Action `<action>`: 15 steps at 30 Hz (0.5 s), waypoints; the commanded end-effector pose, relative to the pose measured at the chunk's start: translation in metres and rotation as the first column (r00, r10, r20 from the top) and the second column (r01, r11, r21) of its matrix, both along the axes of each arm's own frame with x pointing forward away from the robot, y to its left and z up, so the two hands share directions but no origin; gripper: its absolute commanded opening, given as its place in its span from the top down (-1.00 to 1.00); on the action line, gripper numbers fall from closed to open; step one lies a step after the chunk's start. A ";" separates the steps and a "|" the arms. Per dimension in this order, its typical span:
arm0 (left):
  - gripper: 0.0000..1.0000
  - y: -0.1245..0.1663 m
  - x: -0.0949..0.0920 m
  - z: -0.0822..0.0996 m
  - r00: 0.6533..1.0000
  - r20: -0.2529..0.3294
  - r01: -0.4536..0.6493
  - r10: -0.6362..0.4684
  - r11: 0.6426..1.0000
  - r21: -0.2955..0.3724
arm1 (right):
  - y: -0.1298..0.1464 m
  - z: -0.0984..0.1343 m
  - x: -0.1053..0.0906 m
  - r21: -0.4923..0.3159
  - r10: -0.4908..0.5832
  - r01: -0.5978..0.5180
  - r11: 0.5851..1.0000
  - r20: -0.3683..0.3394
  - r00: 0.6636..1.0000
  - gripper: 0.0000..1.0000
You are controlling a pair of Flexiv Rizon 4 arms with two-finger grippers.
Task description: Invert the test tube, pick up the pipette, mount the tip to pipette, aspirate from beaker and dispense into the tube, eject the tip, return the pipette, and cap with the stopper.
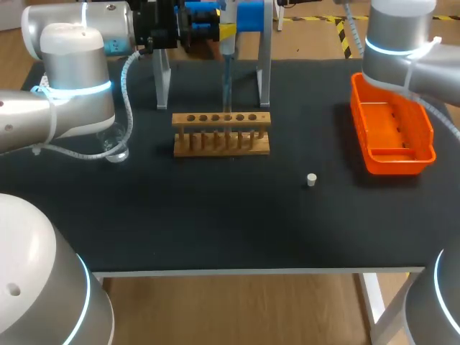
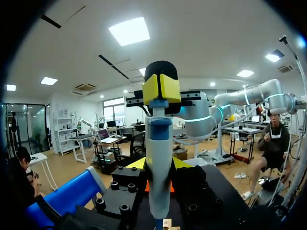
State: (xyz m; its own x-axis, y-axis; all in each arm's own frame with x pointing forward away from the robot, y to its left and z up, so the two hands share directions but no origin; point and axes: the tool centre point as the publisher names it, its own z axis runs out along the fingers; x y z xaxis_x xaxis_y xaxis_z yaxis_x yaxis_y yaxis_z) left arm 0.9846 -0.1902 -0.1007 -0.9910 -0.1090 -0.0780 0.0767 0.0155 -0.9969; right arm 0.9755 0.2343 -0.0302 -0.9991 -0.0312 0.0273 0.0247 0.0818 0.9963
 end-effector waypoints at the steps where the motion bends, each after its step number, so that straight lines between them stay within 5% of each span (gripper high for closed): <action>1: 1.00 0.000 0.000 0.004 1.000 0.002 0.002 -0.002 1.000 -0.002 | 0.000 -0.010 0.002 -0.009 0.000 0.000 1.000 -0.009 1.000 1.00; 15: 1.00 0.000 0.000 0.004 1.000 0.002 0.002 -0.002 1.000 -0.002 | -0.001 -0.003 0.002 -0.011 -0.006 0.006 1.000 -0.002 1.000 1.00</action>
State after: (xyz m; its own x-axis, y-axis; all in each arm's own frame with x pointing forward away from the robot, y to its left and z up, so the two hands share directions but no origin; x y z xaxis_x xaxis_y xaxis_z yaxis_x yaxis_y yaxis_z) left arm 0.9849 -0.1905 -0.1018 -0.9909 -0.1094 -0.0789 0.0780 0.0117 -0.9969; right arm 0.9767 0.2343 -0.0342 -0.9991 -0.0278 0.0326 0.0299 0.0921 0.9953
